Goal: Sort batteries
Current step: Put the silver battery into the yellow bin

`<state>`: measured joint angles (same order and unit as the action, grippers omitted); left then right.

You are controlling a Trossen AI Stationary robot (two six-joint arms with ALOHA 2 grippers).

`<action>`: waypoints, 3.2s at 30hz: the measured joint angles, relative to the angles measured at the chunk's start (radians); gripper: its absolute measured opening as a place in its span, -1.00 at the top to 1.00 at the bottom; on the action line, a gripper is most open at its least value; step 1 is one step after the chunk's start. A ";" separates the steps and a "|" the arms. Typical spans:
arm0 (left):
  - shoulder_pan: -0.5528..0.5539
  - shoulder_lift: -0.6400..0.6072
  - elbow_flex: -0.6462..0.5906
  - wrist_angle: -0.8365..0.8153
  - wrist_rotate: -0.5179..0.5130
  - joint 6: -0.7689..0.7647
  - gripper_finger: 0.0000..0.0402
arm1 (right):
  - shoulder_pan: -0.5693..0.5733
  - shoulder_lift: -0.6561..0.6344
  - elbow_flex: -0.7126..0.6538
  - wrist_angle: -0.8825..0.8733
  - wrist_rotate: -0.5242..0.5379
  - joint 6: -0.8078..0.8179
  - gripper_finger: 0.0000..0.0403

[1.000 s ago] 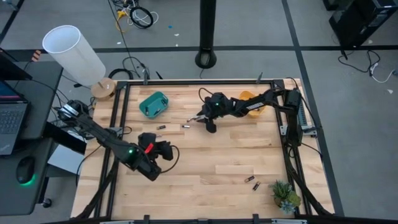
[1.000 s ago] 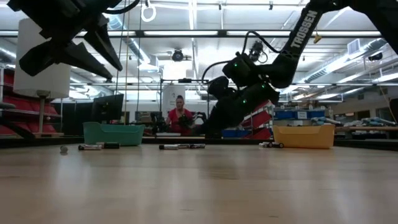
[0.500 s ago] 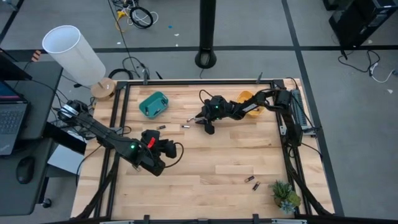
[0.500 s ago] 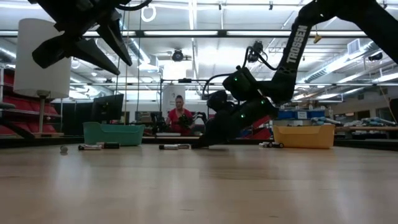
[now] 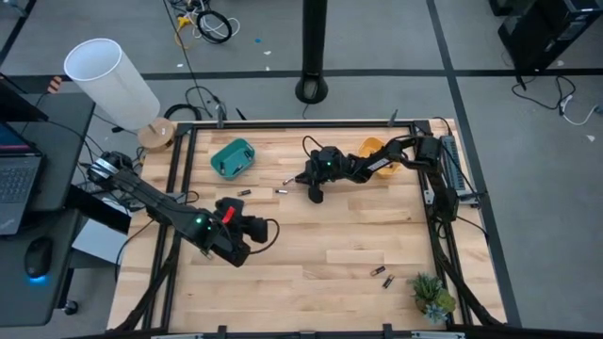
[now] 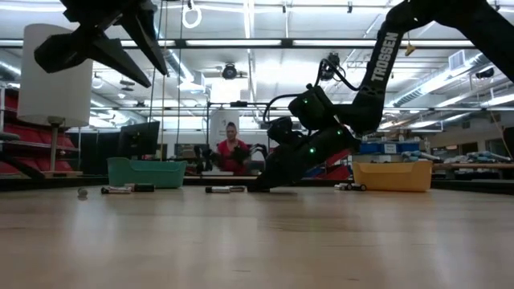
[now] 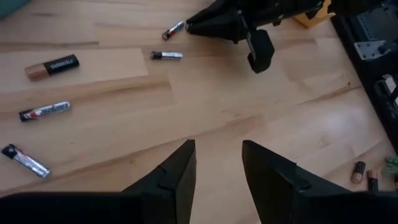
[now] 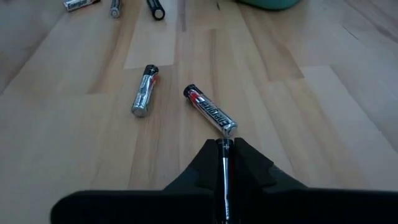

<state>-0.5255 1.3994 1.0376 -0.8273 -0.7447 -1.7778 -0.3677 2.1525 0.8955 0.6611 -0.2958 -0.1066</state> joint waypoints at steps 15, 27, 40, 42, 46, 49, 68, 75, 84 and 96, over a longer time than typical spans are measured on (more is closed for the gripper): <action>0.002 0.000 0.036 -0.058 -0.003 0.073 0.28 | -0.024 -0.136 -0.012 -0.166 0.017 -0.022 0.86; 0.011 0.000 -0.002 -0.058 -0.125 0.174 0.28 | -0.066 -0.421 -0.008 -0.471 0.120 -0.080 0.84; 0.069 0.000 -0.055 -0.039 -0.136 0.178 0.28 | -0.256 -0.744 -0.082 -0.917 0.282 -0.055 0.83; 0.069 0.000 -0.055 -0.038 -0.135 0.178 0.28 | -0.292 -0.789 -0.142 -0.918 0.282 -0.045 0.83; 0.069 0.000 -0.055 -0.033 -0.135 0.178 0.28 | -0.357 -0.887 -0.262 -0.909 0.282 -0.021 0.83; 0.069 0.000 -0.055 -0.031 -0.135 0.178 0.28 | -0.394 -0.942 -0.331 -0.915 0.275 -0.009 0.83; 0.087 0.000 -0.055 -0.028 -0.031 0.180 0.28 | -0.721 -0.999 -0.355 -0.963 -0.288 0.367 0.83; 0.087 0.000 -0.055 -0.027 -0.037 0.184 0.28 | -0.727 -1.001 -0.355 -0.964 -0.163 0.335 0.82; 0.101 0.002 -0.055 0.022 -0.050 0.283 0.28 | -0.673 -1.001 -0.340 -0.985 0.083 0.297 0.80; 0.107 0.002 -0.055 0.025 -0.047 0.311 0.28 | -0.656 -1.002 -0.317 -1.023 0.146 0.262 0.45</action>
<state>-0.4187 1.4017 0.9821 -0.8024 -0.7915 -1.4671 -1.0237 1.1503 0.5781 -0.3616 -0.1501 0.1552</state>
